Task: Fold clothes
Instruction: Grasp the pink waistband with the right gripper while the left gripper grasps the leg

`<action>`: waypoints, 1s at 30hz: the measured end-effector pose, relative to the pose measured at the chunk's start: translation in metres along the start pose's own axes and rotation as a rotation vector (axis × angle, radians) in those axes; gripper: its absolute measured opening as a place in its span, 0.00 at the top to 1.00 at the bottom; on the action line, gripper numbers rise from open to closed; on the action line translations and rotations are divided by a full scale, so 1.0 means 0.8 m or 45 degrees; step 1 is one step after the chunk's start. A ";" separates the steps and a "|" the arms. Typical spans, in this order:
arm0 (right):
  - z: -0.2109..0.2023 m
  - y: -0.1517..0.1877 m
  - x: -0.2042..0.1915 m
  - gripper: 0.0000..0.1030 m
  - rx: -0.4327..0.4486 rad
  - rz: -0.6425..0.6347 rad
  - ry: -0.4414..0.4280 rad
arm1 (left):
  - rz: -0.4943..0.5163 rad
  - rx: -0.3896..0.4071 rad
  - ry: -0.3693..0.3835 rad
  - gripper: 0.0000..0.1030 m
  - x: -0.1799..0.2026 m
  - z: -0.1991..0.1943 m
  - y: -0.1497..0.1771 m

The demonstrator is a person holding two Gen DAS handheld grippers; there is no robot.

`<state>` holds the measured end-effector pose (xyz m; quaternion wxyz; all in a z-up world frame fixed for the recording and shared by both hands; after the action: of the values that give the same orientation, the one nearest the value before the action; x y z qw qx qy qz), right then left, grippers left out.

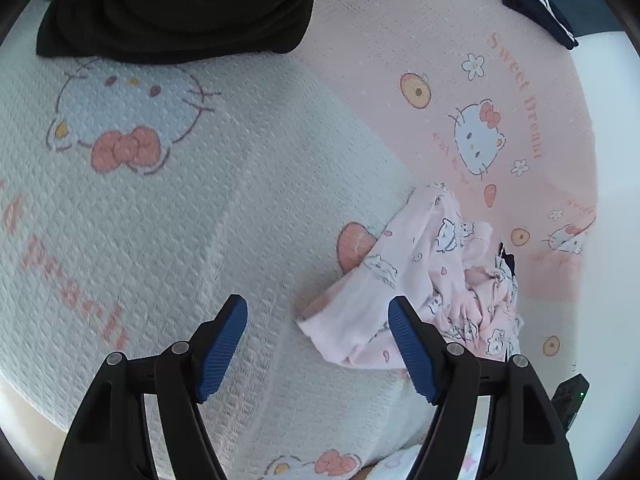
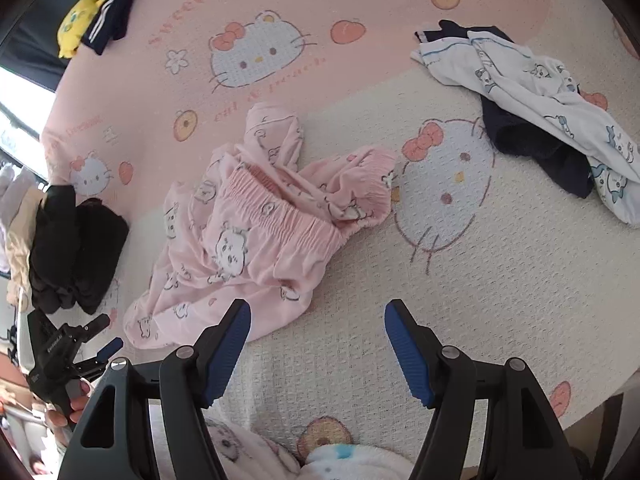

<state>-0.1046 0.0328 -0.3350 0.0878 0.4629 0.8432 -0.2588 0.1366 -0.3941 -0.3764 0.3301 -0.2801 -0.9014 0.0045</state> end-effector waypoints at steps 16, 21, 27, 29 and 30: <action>-0.011 -0.071 -0.051 0.28 -0.016 -0.147 0.005 | 0.284 -0.116 -0.073 0.31 0.077 0.042 -0.034; 0.012 -0.090 -0.071 0.28 -0.057 -0.251 0.067 | 0.374 -0.158 -0.090 0.31 0.112 0.065 -0.046; 0.036 -0.100 -0.079 0.28 -0.075 -0.311 0.080 | 0.508 -0.159 -0.128 0.31 0.152 0.084 -0.059; 0.044 -0.102 -0.078 0.28 -0.086 -0.307 0.076 | 0.551 -0.174 -0.137 0.31 0.164 0.094 -0.063; 0.048 -0.102 -0.077 0.28 -0.093 -0.301 0.071 | 0.565 -0.186 -0.146 0.31 0.170 0.102 -0.065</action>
<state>-0.1416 -0.0680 -0.3146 0.0499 0.3637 0.9029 -0.2236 -0.0232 -0.3542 -0.3499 0.2482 -0.4938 -0.8330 0.0278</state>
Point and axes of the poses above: each gripper's, at about its wrist camera, not at the fingertips, and z roughly the way its jaws point, x to its right, y to its underside, the point moved 2 cm from there along z, roughly the way its jaws point, and after that the axes turned 2 degrees about -z, right-handed, at the moved point
